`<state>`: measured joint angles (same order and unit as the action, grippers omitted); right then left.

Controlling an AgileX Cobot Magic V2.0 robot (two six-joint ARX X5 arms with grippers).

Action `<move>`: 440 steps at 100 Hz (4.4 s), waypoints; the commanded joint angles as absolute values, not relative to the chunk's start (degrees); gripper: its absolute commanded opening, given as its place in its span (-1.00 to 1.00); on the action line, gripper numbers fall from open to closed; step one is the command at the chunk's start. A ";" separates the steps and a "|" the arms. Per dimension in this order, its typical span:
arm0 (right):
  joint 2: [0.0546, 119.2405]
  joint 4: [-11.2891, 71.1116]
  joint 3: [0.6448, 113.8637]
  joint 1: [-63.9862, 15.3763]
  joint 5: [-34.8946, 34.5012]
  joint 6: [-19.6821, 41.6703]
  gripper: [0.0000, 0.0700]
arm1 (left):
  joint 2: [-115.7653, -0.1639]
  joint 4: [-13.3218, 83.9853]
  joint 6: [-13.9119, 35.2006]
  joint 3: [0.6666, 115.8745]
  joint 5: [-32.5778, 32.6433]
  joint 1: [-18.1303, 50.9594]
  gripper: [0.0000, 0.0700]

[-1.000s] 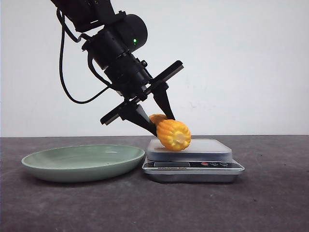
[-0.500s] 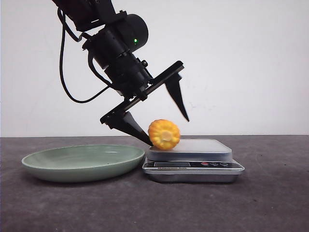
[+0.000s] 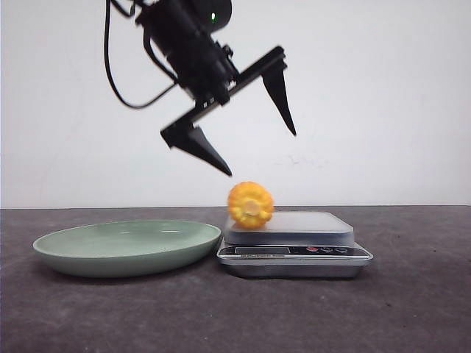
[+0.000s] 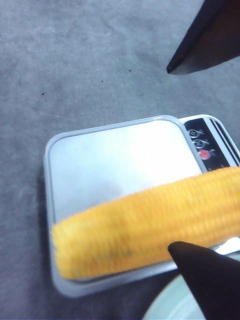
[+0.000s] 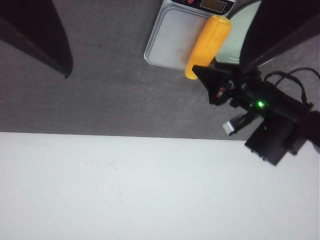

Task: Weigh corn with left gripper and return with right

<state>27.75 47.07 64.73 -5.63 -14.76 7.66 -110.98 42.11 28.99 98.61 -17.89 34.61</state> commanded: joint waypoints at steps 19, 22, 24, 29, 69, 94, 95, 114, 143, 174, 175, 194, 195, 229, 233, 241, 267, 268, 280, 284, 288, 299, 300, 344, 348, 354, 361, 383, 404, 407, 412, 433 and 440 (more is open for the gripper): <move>28.01 46.76 65.45 -5.87 -14.50 6.83 0.87 | -108.79 55.86 18.39 112.42 -7.31 35.07 1.00; 28.01 46.76 65.45 -5.87 -14.50 6.83 0.87 | -107.61 56.25 18.00 113.69 -6.96 35.09 0.98; 28.01 46.76 65.45 -5.87 -14.50 6.83 0.87 | -106.67 56.38 17.85 114.41 -6.98 35.11 0.93; 28.01 46.76 65.45 -5.87 -14.48 6.83 0.87 | -104.07 56.51 17.39 116.03 -7.05 35.11 0.75; 28.14 46.76 65.45 -5.87 -13.52 6.85 0.87 | -77.84 59.33 11.94 119.61 -2.98 35.11 -0.88; 30.22 46.74 65.45 -5.87 -15.68 6.87 0.87 | -65.25 69.12 10.41 119.61 1.85 35.11 -0.97; 30.30 46.74 65.45 -5.87 -15.92 6.90 0.87 | -64.88 69.65 10.28 119.61 2.17 35.11 -0.97; 32.21 46.70 65.43 -5.87 -20.88 7.11 0.87 | -58.00 78.67 9.45 119.61 8.64 35.11 -0.97; 32.56 45.71 65.45 -5.87 -22.24 7.09 0.87 | -47.00 83.29 9.52 119.42 12.49 35.11 -0.97; 32.56 37.71 65.45 -5.87 -27.86 9.61 0.87 | -42.52 83.29 10.59 119.42 13.76 35.11 -0.97; 32.58 36.93 65.45 -5.87 -28.38 9.87 0.87 | -42.50 83.29 10.59 119.42 13.76 35.11 -0.97; 33.95 19.99 65.47 -5.87 -33.80 17.47 0.87 | -42.57 83.29 10.57 118.74 13.78 35.11 -0.97; 34.13 19.11 65.47 -5.87 -33.95 18.02 0.87 | -42.57 83.29 10.57 118.65 13.76 35.11 -0.97; 46.78 10.83 65.52 -9.26 -38.15 24.56 0.86 | -42.57 83.29 11.90 116.11 13.74 35.11 -0.97; 48.95 10.81 65.54 -10.90 -38.04 24.62 0.86 | -42.57 83.29 12.32 115.70 13.74 35.11 -0.97; 53.30 10.83 65.58 -14.70 -36.38 24.49 0.86 | -42.57 83.29 12.91 115.02 13.72 35.11 -0.97; 68.10 11.68 65.60 -27.00 -23.79 21.91 0.78 | -42.57 83.29 14.63 112.25 13.72 35.11 -0.97; 68.66 11.75 65.60 -27.35 -23.38 21.91 0.78 | -42.57 83.29 14.66 112.16 13.72 35.11 -0.97; 74.96 12.21 65.60 -30.72 -18.41 20.36 0.78 | -42.57 83.29 15.46 111.18 13.69 35.11 -0.97; 76.93 12.21 65.60 -31.66 -16.60 20.29 0.78 | -42.57 83.29 16.03 110.72 13.67 35.11 -0.97; 78.74 12.21 65.60 -32.53 -15.05 20.27 0.78 | -42.57 83.29 16.23 110.30 13.67 35.11 -0.97; 83.42 12.19 65.65 -34.04 -12.97 20.27 0.78 | -42.57 83.29 16.45 109.71 13.65 35.11 -0.97; 83.83 12.19 65.65 -34.11 -12.97 20.29 0.78 | -42.57 83.29 16.47 109.67 13.65 35.11 -0.97; 96.01 15.07 65.76 -34.79 -12.82 20.82 0.76 | -42.57 83.29 17.17 107.33 13.74 35.11 -0.97; 96.44 15.27 65.78 -34.79 -12.82 20.82 0.73 | -42.57 83.31 17.15 106.98 13.74 35.11 -0.97; 97.10 15.40 65.91 -34.79 -12.99 20.88 0.68 | -42.57 83.29 17.15 106.54 13.74 35.11 -0.97; 97.89 15.53 66.30 -34.79 -13.04 21.04 0.65 | -42.57 83.29 17.15 105.91 13.74 35.11 -0.97; 98.91 15.44 67.09 -34.79 -12.32 21.02 0.65 | -42.57 83.29 17.15 104.49 13.72 35.11 -0.97; 99.07 15.18 67.16 -34.79 -11.31 21.02 0.64 | -42.57 83.29 16.93 104.49 13.72 35.11 -0.97; 99.22 15.18 67.16 -34.79 -11.33 21.02 0.62 | -42.57 83.29 16.93 104.49 13.74 35.11 -0.97; 99.48 15.22 67.16 -34.79 -11.57 21.04 0.56 | -42.57 83.29 16.84 104.49 13.72 35.11 -0.97; 101.86 15.64 67.20 -35.18 -12.38 22.13 0.56 | -42.57 83.29 15.84 104.49 13.72 35.11 -0.97; 102.69 16.08 67.20 -35.20 -12.69 22.13 0.55 | -42.57 83.29 15.84 104.49 13.72 35.11 -0.97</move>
<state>100.90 15.81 65.95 -34.61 -12.47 21.43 -42.04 81.32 16.86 103.46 13.58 34.74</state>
